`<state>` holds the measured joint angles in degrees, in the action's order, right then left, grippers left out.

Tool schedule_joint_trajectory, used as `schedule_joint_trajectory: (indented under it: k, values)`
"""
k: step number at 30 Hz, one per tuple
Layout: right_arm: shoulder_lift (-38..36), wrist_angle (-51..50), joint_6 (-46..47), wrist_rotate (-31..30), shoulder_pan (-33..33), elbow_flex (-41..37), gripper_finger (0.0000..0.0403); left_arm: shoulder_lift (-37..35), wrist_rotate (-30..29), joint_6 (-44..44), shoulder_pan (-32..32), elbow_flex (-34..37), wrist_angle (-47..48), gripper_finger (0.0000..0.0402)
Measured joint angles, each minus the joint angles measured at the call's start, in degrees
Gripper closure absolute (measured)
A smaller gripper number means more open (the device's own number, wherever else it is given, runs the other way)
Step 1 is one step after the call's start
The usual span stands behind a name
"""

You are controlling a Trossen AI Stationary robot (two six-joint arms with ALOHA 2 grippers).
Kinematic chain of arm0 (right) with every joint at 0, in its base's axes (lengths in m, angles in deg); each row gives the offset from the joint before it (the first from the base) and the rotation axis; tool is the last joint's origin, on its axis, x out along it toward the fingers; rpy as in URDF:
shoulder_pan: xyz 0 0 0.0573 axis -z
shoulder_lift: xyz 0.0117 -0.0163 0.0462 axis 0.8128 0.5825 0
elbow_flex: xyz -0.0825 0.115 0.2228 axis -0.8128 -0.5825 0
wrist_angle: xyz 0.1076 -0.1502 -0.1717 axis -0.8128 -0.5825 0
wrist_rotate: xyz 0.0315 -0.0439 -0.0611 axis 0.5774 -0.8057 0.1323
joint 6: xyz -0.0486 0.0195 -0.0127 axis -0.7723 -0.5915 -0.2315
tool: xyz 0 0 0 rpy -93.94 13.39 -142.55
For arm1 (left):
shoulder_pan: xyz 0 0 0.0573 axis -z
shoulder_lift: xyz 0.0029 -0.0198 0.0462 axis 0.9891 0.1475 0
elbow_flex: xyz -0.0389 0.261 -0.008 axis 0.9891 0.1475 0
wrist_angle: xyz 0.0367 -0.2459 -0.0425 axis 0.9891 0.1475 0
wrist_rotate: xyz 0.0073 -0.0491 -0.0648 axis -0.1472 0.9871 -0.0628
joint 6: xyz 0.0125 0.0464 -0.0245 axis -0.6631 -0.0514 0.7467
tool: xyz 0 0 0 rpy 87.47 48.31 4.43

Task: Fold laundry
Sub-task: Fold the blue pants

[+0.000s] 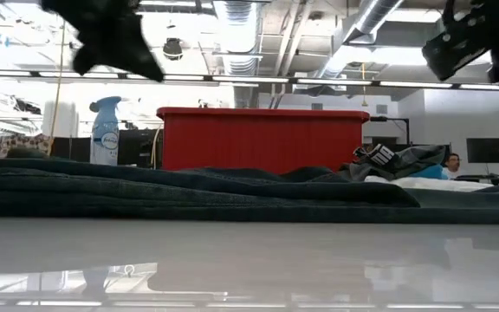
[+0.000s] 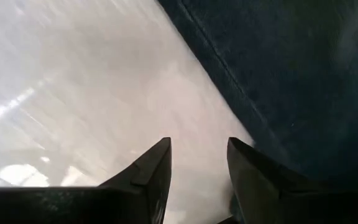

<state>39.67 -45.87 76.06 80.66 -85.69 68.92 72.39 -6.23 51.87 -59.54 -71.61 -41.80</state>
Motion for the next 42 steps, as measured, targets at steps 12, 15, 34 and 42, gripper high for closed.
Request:
schedule_joint_trajectory:
  k: [12, 15, 34, 42]
  values:
    - [-9.5, -0.9, 21.4, -10.4, -6.8, 0.0, 0.0227, 18.3, 13.1, -15.3, -4.8, 1.2, -37.9, 0.0401]
    - [-11.8, -2.4, 26.0, -13.6, -7.9, 0.0, 0.0227, 23.1, 15.2, -14.2, -4.5, 1.2, -41.7, 0.0401]
    - [-13.6, -12.8, 49.5, -13.0, -12.8, 0.0, 0.0227, 30.4, 28.1, -6.4, -0.1, 1.8, -19.4, 0.0401]
    - [-13.6, -18.1, 52.9, 3.4, -12.8, 0.0, 0.0227, 30.0, 30.5, -7.8, 0.1, 2.2, -13.8, 0.0401]
